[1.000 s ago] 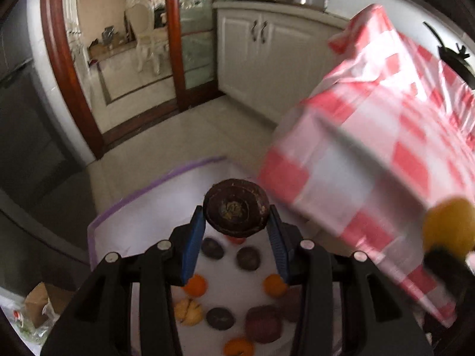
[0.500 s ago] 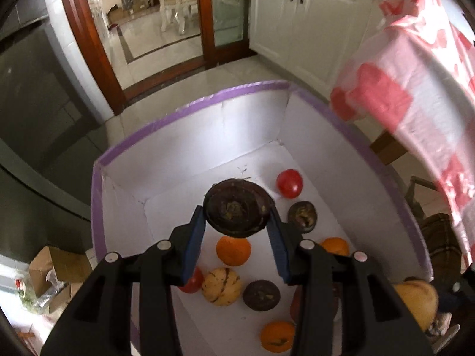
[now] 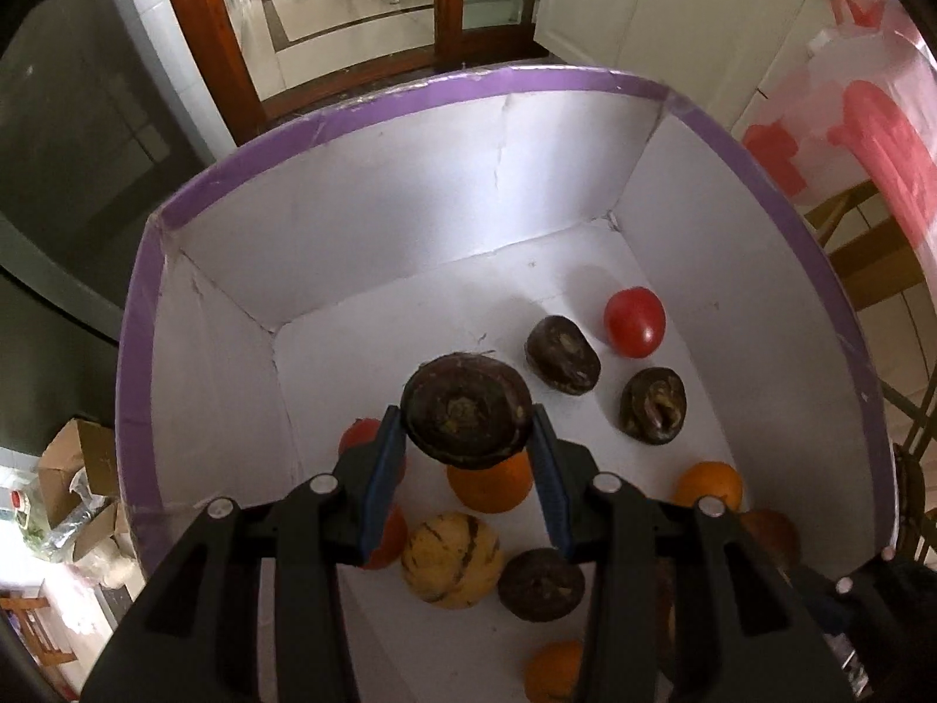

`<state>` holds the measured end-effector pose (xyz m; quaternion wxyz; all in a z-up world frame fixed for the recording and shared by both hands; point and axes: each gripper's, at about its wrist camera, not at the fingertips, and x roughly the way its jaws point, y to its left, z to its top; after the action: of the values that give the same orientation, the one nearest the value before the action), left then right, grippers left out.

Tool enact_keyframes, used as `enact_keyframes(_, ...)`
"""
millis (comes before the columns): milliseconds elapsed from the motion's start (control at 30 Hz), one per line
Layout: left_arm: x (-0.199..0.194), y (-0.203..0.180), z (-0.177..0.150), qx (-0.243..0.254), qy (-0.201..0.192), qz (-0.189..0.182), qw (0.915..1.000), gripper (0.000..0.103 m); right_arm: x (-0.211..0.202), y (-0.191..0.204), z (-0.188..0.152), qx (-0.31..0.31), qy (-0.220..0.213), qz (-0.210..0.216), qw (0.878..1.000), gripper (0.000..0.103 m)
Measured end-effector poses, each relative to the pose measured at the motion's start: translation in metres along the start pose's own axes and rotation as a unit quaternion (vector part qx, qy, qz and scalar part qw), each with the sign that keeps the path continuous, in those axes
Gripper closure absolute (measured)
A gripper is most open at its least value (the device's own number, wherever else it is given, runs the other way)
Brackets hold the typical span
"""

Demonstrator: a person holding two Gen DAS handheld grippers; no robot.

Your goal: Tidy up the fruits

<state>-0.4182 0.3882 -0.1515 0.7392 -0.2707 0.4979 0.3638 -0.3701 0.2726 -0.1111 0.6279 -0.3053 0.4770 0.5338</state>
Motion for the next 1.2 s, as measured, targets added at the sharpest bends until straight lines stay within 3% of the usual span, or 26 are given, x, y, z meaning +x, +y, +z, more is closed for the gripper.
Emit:
enact_keyframes(300,-0.002,-0.001,-0.001,0.002,-0.009,0.01,0.9999,0.06,0.002,-0.006,0.0,0.008,-0.008,-0.003,1.0,0.057)
enact_keyframes(400,-0.007,0.0,0.001,0.007,-0.02,0.016,0.9996,0.059,-0.01,-0.004,0.001,0.004,-0.02,-0.009,1.0,0.046)
enact_keyframes(533,-0.017,0.002,0.005,0.011,-0.04,0.01,0.9991,0.049,-0.022,-0.006,0.001,0.006,-0.034,-0.01,0.999,0.034)
enact_keyframes(633,-0.024,0.004,0.008,0.005,-0.051,0.007,0.9987,0.032,-0.029,-0.007,0.002,0.006,-0.039,-0.016,0.999,0.027)
enact_keyframes(800,-0.05,0.007,0.013,0.0,-0.105,0.027,0.9941,0.018,-0.051,-0.009,0.005,0.003,-0.07,-0.033,0.997,0.016)
enact_keyframes(867,-0.061,0.01,0.016,0.001,-0.13,0.035,0.9909,0.011,-0.063,-0.008,0.006,0.001,-0.084,-0.042,0.996,0.016)
enact_keyframes(1033,-0.095,0.012,0.02,0.004,-0.186,0.032,0.982,0.004,-0.084,-0.009,0.011,0.002,-0.109,-0.06,0.992,0.016)
enact_keyframes(1200,-0.122,0.008,0.026,0.004,-0.202,0.049,0.9782,0.002,-0.11,-0.012,0.015,0.013,-0.138,-0.061,0.989,0.016)
